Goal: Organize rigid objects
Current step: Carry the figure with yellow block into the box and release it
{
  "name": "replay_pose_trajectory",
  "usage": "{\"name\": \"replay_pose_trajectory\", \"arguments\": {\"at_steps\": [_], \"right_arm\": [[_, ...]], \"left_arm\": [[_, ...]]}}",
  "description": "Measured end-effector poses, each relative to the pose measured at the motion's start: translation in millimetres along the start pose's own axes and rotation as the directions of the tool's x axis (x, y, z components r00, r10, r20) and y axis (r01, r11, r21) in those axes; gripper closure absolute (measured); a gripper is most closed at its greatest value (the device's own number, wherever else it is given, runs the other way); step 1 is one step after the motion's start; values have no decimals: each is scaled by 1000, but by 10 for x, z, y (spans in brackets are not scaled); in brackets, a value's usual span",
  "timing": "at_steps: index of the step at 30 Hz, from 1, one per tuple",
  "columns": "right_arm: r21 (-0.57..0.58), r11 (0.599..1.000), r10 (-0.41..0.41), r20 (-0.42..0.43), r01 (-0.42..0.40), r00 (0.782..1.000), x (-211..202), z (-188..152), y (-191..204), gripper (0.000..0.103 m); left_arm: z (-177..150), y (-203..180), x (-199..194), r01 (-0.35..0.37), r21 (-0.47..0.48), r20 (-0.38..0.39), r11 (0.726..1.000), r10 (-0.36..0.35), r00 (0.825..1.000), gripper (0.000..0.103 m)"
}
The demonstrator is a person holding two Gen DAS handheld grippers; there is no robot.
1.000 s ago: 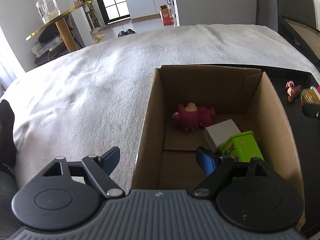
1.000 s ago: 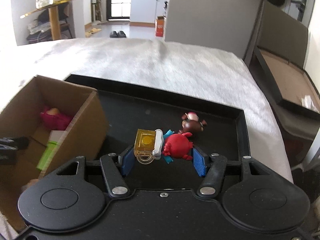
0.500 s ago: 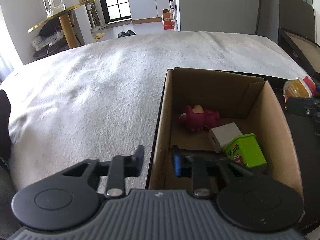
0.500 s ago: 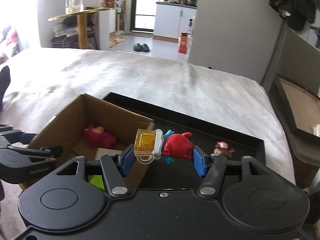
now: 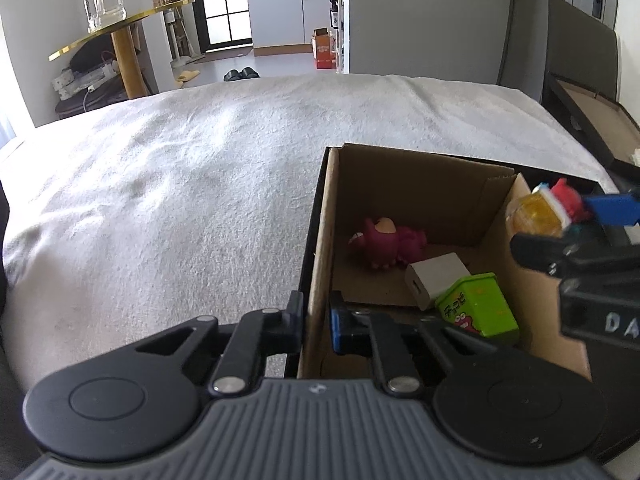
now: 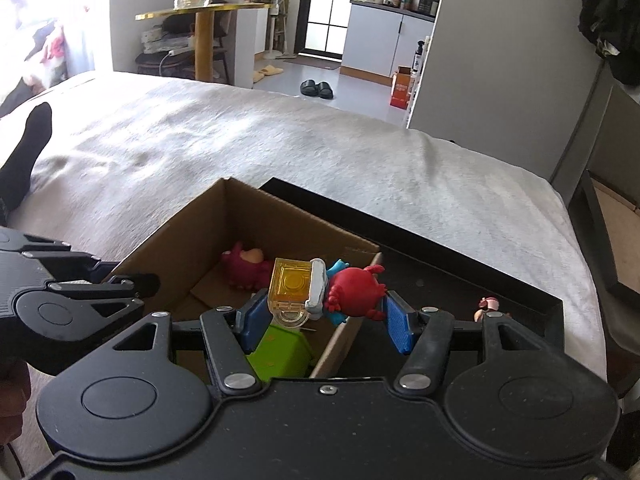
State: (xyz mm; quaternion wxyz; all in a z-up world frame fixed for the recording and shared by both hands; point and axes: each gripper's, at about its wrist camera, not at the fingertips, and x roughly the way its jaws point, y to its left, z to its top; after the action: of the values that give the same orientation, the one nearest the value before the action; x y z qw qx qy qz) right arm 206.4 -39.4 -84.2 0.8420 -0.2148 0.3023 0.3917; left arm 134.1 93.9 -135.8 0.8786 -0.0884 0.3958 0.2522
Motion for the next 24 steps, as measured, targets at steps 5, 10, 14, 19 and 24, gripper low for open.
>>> {"name": "replay_pose_trajectory", "arguments": {"at_steps": [5, 10, 14, 19, 24], "right_arm": [[-15, 1000, 9, -20, -9, 1000, 48, -1, 94, 45], [-12, 1000, 28, -42, -28, 999, 117, 17, 148, 44], [1, 999, 38, -58, -38, 998, 159, 34, 169, 43], [17, 999, 34, -49, -33, 998, 83, 54, 131, 42], [40, 999, 17, -30, -16, 999, -54, 33, 3, 42]], "left_arm": [[8, 41, -9, 13, -15, 3, 1000, -13, 1000, 91], [5, 64, -21, 22, -23, 3, 1000, -21, 1000, 91], [6, 63, -33, 19, -22, 6, 1000, -19, 1000, 91], [12, 48, -48, 13, -16, 10, 1000, -13, 1000, 91], [22, 25, -66, 0, -6, 10, 1000, 0, 1000, 90]]}}
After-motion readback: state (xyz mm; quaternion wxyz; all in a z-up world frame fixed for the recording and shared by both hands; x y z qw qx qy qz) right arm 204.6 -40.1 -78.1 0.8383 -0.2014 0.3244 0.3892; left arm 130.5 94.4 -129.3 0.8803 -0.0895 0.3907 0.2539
